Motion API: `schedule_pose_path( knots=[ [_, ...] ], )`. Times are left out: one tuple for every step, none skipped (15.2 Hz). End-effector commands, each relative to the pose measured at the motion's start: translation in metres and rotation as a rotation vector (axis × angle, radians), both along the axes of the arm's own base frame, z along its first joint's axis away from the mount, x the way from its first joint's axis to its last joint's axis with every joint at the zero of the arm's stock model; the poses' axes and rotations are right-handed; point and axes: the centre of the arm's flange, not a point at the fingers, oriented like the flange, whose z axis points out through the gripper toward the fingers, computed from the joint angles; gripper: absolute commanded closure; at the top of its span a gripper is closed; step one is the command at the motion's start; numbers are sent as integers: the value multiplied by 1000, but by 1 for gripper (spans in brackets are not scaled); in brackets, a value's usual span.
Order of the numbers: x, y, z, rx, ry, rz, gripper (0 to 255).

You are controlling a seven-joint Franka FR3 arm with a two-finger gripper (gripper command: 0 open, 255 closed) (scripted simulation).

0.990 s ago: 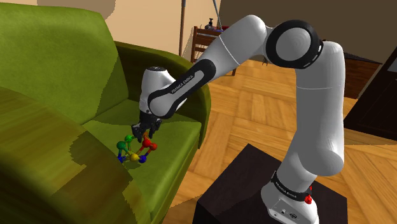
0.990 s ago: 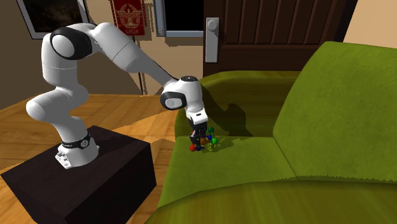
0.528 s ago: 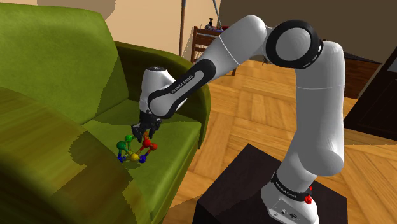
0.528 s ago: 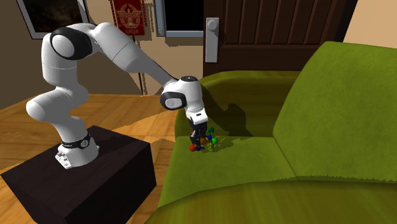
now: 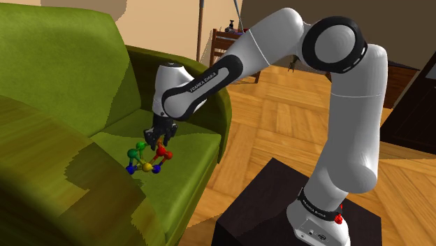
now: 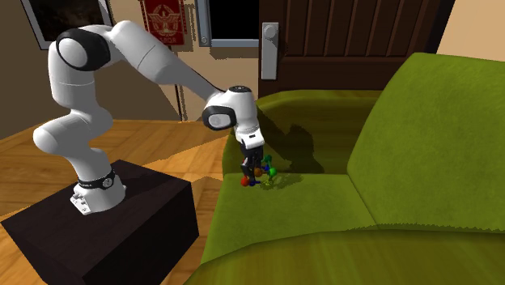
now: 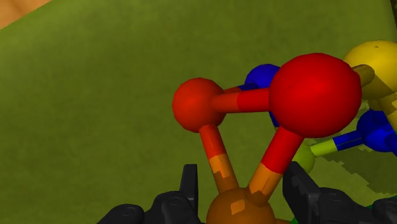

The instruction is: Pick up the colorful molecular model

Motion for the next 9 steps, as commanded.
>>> schedule_pose_path(
  knots=[
    [1,0,12,0,-1,0,255],
    [1,0,17,0,-1,0,255],
    [1,0,22,0,-1,0,255],
    [1,0,28,0,-1,0,255],
    [1,0,33,0,-1,0,255],
    [1,0,38,0,-1,0,255],
    [1,0,44,0,-1,0,255],
    [1,0,44,0,-1,0,255],
    [1,0,44,0,-1,0,255]
  ],
)
